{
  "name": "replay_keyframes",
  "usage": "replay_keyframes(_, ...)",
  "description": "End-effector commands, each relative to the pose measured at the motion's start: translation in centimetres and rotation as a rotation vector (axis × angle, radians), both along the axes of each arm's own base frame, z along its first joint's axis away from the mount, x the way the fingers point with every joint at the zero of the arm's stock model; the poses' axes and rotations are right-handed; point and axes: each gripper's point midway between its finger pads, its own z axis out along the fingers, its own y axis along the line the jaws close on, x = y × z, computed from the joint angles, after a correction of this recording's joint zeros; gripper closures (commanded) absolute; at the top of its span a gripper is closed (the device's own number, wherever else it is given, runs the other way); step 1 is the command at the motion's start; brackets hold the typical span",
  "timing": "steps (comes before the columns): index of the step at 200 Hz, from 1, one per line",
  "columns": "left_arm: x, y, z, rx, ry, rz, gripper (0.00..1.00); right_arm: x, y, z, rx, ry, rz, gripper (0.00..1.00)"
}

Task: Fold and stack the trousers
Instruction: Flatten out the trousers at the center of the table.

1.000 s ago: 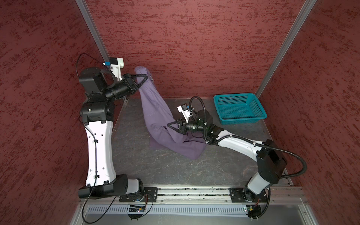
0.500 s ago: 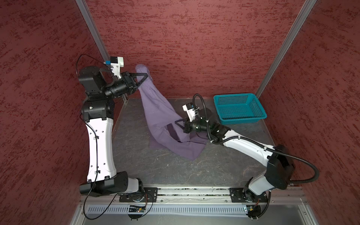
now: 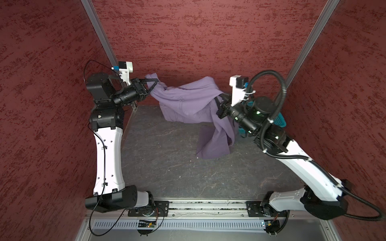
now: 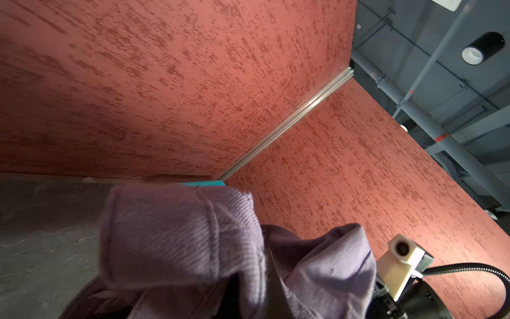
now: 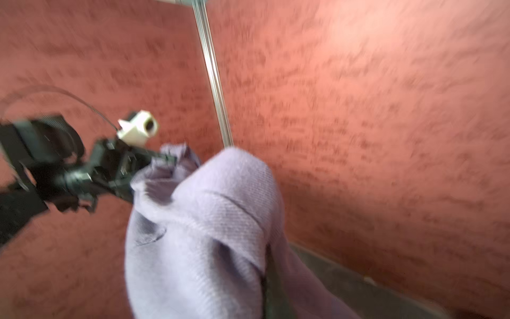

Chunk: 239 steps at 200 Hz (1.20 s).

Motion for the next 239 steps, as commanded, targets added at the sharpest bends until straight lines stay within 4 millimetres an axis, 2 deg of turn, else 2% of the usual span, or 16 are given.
replay_keyframes(1, 1.0, 2.5, -0.6, 0.011, -0.017, 0.096, 1.0, -1.8, 8.4, -13.8, -0.21, 0.196, 0.212, 0.81)
replay_keyframes(6, 1.2, 3.1, -1.0, 0.01, -0.008, 0.112, 1.0, -2.5, 9.8, -16.1, -0.222, 0.246, 0.253, 0.76)
replay_keyframes(20, 1.8, 4.3, -2.2, 0.007, 0.02, 0.149, 1.0, -4.1, 12.0, -20.6, -0.255, 0.36, 0.349, 0.6)
replay_keyframes(35, 2.3, 5.6, -3.8, 0.015, 0.05, 0.196, 1.0, -5.3, 13.1, -24.3, -0.284, 0.466, 0.41, 0.42)
replay_keyframes(50, 2.5, 6.9, -5.7, 0.051, 0.087, 0.268, 1.0, -5.5, 12.4, -25.5, -0.297, 0.483, 0.391, 0.31)
replay_keyframes(66, 2.3, 8.1, -7.5, 0.08, 0.12, 0.341, 1.0, -5.0, 10.4, -25.0, -0.31, 0.431, 0.315, 0.21)
replay_keyframes(77, 2.1, 8.4, -8.7, 0.082, 0.136, 0.359, 1.0, -4.0, 8.2, -24.5, -0.314, 0.401, 0.232, 0.16)
replay_keyframes(97, 2.3, 8.3, -10.6, 0.052, 0.171, 0.337, 1.0, -2.1, 3.9, -25.9, -0.332, 0.452, 0.096, 0.14)
replay_keyframes(117, 2.4, 8.3, -11.5, 0.052, 0.188, 0.33, 1.0, -0.6, -1.1, -29.6, -0.377, 0.582, -0.053, 0.2)
replay_keyframes(132, 2.3, 8.3, -11.6, 0.056, 0.191, 0.332, 1.0, -0.2, -4.3, -33.4, -0.408, 0.694, -0.134, 0.26)
replay_keyframes(135, 2.3, 8.3, -11.6, 0.057, 0.19, 0.332, 1.0, -0.3, -5.1, -33.2, -0.395, 0.702, -0.144, 0.26)
replay_keyframes(155, 2.1, 8.2, -11.6, 0.057, 0.192, 0.33, 1.0, -0.2, -7.3, -36.1, -0.396, 0.773, -0.174, 0.27)
replay_keyframes(166, 2.0, 8.1, -11.7, 0.057, 0.197, 0.328, 1.0, 0.2, -7.9, -37.0, -0.391, 0.798, -0.184, 0.23)
replay_keyframes(185, 1.8, 8.0, -11.7, 0.059, 0.201, 0.326, 1.0, 1.3, -7.7, -39.5, -0.411, 0.86, -0.185, 0.18)
replay_keyframes(213, 1.3, 7.9, -11.7, 0.072, 0.202, 0.329, 1.0, 3.1, -5.1, -40.6, -0.427, 0.876, -0.113, 0.15)
replay_keyframes(239, 1.0, 7.9, -11.9, 0.083, 0.213, 0.333, 1.0, 4.9, -3.6, -41.5, -0.446, 0.865, -0.095, 0.13)
